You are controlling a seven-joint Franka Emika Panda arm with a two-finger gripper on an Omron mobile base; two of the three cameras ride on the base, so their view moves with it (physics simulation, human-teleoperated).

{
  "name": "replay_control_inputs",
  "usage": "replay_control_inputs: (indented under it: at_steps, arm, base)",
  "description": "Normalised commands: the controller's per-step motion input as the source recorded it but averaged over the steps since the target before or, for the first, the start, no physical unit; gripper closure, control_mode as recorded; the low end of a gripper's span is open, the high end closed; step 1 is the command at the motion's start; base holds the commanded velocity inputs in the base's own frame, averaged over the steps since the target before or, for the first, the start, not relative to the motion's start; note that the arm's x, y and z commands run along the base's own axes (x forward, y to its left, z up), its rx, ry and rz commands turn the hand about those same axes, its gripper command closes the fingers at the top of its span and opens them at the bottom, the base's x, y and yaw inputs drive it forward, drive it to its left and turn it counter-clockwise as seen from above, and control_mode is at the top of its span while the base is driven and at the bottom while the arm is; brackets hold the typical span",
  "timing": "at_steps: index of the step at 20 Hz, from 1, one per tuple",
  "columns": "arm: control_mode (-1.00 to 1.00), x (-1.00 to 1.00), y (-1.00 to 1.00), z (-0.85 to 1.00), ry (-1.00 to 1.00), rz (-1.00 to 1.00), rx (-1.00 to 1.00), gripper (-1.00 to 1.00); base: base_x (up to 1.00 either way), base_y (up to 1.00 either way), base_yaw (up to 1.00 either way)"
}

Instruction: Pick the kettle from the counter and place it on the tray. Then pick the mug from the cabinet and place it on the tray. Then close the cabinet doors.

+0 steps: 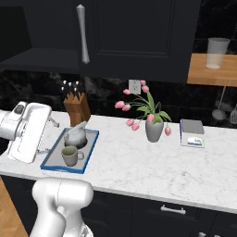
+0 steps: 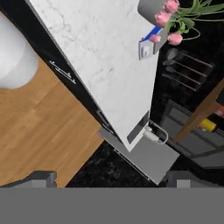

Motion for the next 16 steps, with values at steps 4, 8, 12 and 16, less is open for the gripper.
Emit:
replay_control_inputs:
  at_steps: [4, 8, 12, 16]
  arm:
    - [-1.0, -0.08, 0.52, 0.18, 0.0, -0.13, -0.24, -1.0]
    - [-1.0, -0.05, 0.5, 0.18, 0.11, -0.14, -0.18, -1.0]
    - [-1.0, -0.01, 0.55, 0.05, 0.2, -0.15, -0.19, -1.0]
    - [-1.0, 0.0, 0.56, -0.01, 0.18, -0.13, -0.26, -1.0]
  base:
    - [0.0, 0.0, 0.0]
    - [0.0, 0.0, 0.0]
    - [0.0, 0.0, 0.0]
    - [0.0, 0.0, 0.0]
